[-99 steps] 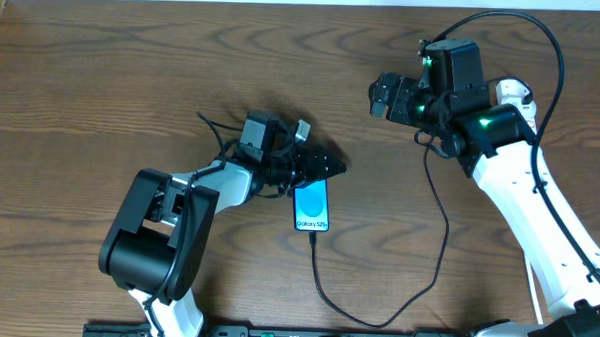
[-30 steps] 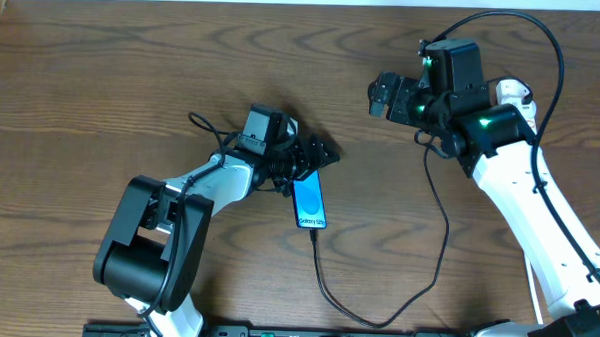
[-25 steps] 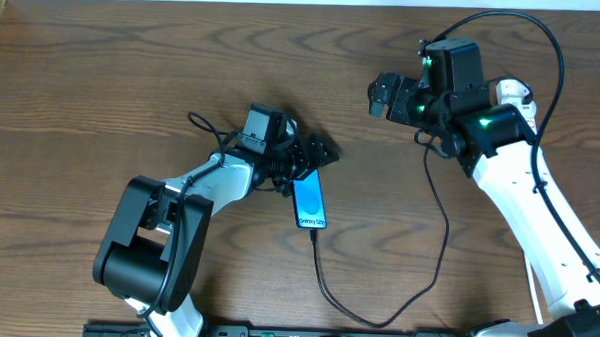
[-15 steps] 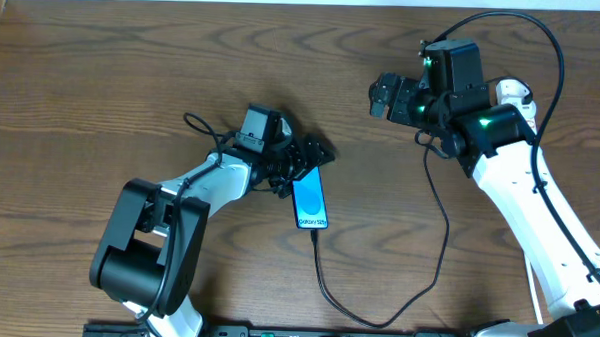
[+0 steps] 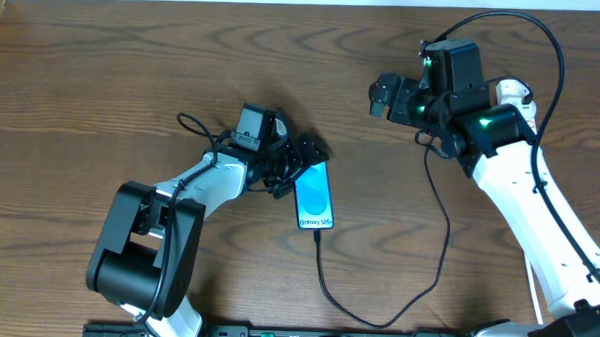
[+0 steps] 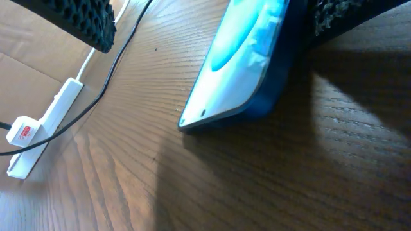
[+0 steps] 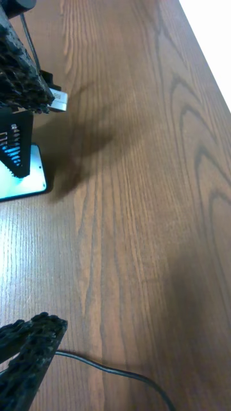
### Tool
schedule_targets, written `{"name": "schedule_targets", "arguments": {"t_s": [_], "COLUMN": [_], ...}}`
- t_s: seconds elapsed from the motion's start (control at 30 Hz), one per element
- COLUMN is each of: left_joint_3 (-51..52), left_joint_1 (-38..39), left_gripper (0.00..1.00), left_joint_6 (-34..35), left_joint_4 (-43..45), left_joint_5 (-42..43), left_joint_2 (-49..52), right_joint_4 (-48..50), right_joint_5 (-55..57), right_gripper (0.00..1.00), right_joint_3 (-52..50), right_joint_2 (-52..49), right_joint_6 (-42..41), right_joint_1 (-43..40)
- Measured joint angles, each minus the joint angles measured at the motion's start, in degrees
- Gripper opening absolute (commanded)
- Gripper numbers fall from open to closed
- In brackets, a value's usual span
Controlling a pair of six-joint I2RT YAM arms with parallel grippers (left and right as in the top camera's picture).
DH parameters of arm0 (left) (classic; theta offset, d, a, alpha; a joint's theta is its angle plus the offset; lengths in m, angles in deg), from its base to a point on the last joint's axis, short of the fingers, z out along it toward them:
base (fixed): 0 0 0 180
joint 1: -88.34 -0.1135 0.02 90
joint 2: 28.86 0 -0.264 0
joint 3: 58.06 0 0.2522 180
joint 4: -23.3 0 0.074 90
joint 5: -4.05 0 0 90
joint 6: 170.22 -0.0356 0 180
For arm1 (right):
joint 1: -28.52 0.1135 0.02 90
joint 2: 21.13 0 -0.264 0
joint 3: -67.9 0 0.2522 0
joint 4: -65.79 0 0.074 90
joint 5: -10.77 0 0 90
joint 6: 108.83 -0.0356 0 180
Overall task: Plug charger to phone and switch on socket
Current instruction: 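Open the left gripper and withdraw it left from the phone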
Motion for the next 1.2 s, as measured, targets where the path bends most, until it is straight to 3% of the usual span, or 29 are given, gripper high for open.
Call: {"name": "schedule_targets", "arguments": {"t_s": [0.47, 0.67, 1.0, 1.2], "left_joint_3": [-0.02, 0.35, 4.26, 4.68], "left_joint_1": [-0.02, -2.01, -9.62, -9.77], "left_gripper": [0.9, 0.9, 0.9, 0.9], "left_joint_6": [-0.13, -3.34, -19.67, -32.2], "left_joint_4": [-0.02, -0.85, -9.42, -15.37], "left_joint_5": [-0.02, -0.33, -8.11, -10.95], "left_joint_2": [-0.07, -0.94, -10.01, -24.41], "right_joint_4": [-0.02, -0.17, -0.35, -0.33], "right_joint_5": [0.2, 0.2, 0.37, 0.39], "right_gripper": [0.99, 0.99, 0.99, 0.99], "right_joint_3": [0.0, 0.0, 0.0, 0.0], "right_joint_2": [0.0, 0.0, 0.0, 0.0], "right_joint_6": [0.0, 0.0, 0.0, 0.0], "right_joint_1": [0.0, 0.0, 0.0, 0.0]}}
